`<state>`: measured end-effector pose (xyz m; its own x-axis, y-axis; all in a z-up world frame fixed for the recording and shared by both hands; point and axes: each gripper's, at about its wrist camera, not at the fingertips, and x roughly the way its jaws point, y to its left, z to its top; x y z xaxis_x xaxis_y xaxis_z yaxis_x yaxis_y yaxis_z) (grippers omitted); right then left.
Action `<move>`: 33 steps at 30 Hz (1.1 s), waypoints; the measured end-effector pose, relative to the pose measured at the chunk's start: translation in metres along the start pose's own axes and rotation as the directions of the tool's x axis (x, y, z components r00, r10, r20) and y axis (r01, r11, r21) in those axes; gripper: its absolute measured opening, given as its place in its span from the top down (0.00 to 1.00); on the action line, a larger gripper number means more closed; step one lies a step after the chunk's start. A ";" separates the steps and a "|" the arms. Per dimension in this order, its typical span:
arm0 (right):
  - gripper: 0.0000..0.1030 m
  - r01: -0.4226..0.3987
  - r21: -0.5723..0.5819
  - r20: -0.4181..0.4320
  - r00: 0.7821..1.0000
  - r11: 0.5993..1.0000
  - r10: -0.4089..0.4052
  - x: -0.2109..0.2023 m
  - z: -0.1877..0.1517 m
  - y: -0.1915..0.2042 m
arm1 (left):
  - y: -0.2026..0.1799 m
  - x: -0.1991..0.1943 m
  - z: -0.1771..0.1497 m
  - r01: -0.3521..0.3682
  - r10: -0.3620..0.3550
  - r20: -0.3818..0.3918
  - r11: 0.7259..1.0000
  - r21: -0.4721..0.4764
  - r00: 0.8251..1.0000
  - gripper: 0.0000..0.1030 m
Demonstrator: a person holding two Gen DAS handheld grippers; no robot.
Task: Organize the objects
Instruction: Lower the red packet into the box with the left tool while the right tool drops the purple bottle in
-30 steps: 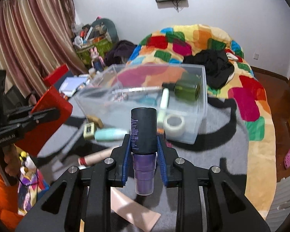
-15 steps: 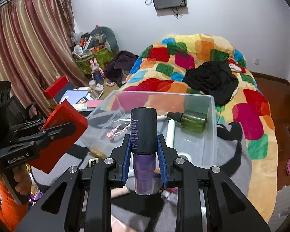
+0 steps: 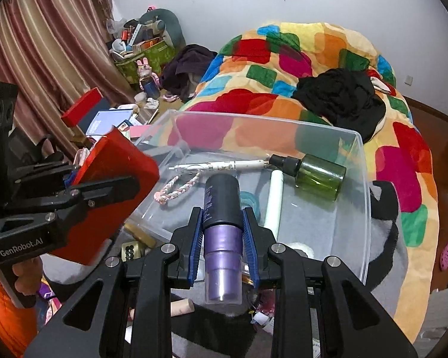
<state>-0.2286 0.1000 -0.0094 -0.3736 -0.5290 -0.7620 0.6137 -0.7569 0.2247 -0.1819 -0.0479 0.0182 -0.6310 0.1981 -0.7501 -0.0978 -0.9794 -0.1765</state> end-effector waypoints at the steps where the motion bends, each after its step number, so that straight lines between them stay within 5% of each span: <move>1: 0.77 0.002 -0.007 0.002 1.000 1.000 -0.001 -0.001 0.000 0.001 | -0.001 -0.002 0.000 0.000 0.000 0.005 1.000 0.002 1.000 0.77; 11: 0.71 -0.009 0.002 0.040 0.999 1.000 0.009 -0.016 -0.002 0.003 | -0.003 0.003 0.008 -0.021 0.021 -0.005 1.000 0.013 1.000 0.77; 16: 0.66 -0.028 0.018 0.059 0.998 0.999 0.027 -0.025 -0.008 0.001 | 0.001 0.020 0.022 -0.018 0.018 -0.079 1.000 0.001 0.997 0.75; 24: 0.61 -0.012 0.015 0.080 0.997 1.000 0.011 -0.034 -0.018 -0.002 | -0.002 0.007 0.032 -0.041 0.041 -0.030 0.999 0.011 0.999 0.48; 33: 0.51 0.038 0.004 0.113 0.993 0.999 -0.039 -0.049 -0.032 -0.005 | -0.016 -0.024 0.019 -0.072 0.068 0.061 0.996 0.061 0.996 0.38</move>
<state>-0.1918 0.1420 0.0071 -0.4734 -0.5395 -0.6962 0.5958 -0.7783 0.1980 -0.1802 -0.0375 0.0512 -0.6819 0.1281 -0.7201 -0.0988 -0.9917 -0.0828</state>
